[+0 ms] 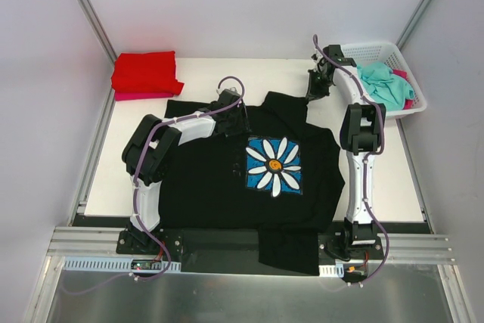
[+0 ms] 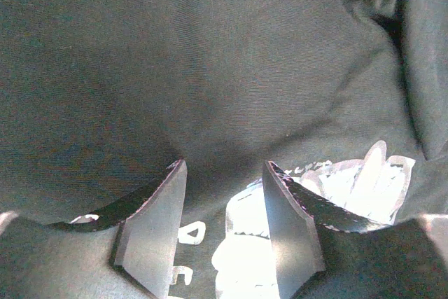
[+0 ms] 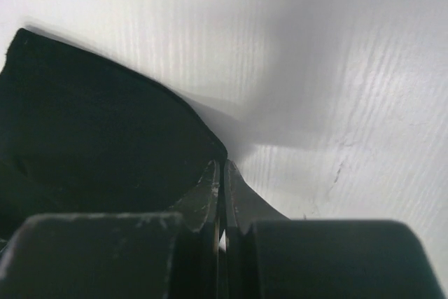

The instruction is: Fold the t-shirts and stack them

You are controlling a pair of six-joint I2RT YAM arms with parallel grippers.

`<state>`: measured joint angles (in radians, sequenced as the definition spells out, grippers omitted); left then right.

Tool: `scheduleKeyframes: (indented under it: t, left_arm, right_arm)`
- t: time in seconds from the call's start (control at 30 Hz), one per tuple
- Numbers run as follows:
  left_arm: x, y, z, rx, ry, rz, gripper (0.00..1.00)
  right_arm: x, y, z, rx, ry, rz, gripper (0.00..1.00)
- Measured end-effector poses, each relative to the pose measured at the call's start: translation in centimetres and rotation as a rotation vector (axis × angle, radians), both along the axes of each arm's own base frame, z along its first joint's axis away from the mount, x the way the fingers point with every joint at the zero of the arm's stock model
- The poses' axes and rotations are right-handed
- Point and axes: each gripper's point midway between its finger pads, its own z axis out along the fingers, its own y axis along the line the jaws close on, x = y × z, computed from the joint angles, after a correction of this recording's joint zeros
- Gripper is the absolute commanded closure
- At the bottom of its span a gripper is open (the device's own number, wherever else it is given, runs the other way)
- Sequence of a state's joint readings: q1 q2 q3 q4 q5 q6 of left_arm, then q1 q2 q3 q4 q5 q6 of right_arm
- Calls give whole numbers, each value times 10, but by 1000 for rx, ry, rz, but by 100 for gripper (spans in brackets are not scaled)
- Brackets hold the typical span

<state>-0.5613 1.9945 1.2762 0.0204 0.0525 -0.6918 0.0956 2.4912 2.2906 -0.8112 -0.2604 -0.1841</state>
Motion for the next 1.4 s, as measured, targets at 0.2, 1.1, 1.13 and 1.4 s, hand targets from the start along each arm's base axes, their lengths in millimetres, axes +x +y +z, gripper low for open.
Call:
scheduleKeyframes:
  t: [0.2, 1.1, 1.13, 1.4]
  left_arm:
    - [0, 0, 0, 0, 1, -1, 52]
    - [-11, 2, 0, 8, 43, -16, 52]
    - [-12, 3, 0, 8, 44, -16, 52]
    - [-20, 8, 3, 14, 54, -16, 52]
  right_arm:
    - [13, -21, -3, 8, -26, -42, 99]
    - [119, -22, 40, 53, -533, 52, 4]
    - [121, -21, 42, 51, -544, 52, 4]
    - [102, -23, 89, 2, -542, 30, 4]
